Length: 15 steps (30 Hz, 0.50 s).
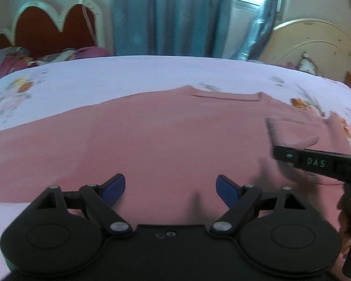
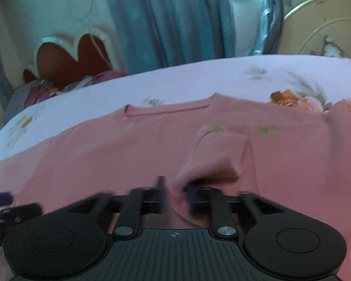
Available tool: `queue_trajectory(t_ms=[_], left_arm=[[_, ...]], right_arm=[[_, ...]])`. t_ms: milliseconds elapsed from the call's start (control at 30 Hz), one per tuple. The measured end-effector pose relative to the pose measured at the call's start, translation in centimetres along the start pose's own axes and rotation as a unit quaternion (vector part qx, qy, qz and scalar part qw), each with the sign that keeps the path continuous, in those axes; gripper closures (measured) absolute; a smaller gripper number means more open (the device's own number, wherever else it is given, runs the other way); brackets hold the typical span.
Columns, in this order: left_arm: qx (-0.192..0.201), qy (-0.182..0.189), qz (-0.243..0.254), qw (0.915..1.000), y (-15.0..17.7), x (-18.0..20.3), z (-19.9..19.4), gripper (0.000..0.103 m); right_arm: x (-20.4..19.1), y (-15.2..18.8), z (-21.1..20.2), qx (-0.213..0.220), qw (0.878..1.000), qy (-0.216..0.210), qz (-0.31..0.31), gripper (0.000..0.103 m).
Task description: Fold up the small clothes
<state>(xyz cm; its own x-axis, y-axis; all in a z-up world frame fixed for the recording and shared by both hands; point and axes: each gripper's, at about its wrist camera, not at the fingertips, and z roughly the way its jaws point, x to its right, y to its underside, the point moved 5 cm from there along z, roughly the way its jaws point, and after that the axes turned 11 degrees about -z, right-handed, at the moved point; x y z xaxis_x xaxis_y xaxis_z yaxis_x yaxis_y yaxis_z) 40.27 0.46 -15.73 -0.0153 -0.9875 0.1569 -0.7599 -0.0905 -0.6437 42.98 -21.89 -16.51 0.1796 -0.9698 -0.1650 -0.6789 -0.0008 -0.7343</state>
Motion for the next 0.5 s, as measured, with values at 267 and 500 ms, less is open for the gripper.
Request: queue_trajectory(t_ms=[267, 500], left_arm=[[-0.011, 0.091, 0.090, 0.9917, 2.1, 8.4, 1.2, 0.020], [0.019, 0.094, 0.165, 0.9817, 3.5, 15.5, 4.4, 0.028]], right_arm=[[6.4, 3.1, -6.9, 0.015, 0.997, 0.073, 0.021, 0.041], [12.9, 7.7, -11.3, -0.013, 0.985, 0.168, 0.040, 0.041]])
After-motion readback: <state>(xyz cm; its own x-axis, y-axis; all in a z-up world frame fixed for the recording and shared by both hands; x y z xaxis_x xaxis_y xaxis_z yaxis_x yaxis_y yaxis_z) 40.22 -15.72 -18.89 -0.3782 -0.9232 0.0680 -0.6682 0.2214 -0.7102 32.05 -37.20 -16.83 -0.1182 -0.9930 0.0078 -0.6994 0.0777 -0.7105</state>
